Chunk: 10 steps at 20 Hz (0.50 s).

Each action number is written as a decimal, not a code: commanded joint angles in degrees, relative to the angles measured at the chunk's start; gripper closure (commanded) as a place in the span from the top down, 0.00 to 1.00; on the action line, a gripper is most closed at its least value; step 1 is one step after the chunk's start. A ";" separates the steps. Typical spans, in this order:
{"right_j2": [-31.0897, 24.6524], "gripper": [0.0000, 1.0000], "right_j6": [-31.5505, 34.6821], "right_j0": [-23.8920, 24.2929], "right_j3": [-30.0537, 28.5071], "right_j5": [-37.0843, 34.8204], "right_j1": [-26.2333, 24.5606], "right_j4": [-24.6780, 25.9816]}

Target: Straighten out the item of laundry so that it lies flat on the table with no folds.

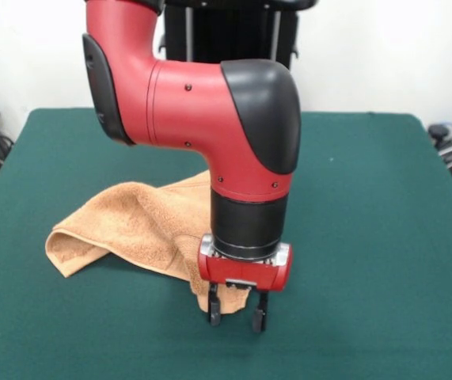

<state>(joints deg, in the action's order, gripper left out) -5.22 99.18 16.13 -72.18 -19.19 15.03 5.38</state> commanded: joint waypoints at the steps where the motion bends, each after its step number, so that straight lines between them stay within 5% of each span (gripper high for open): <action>1: -4.31 1.00 0.88 -0.06 -4.22 -8.81 -0.23 0.74; 10: -4.46 1.00 1.02 0.95 -7.94 -8.33 3.16 1.09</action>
<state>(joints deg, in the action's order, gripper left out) -5.31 99.18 16.34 -74.20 -20.57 17.08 5.38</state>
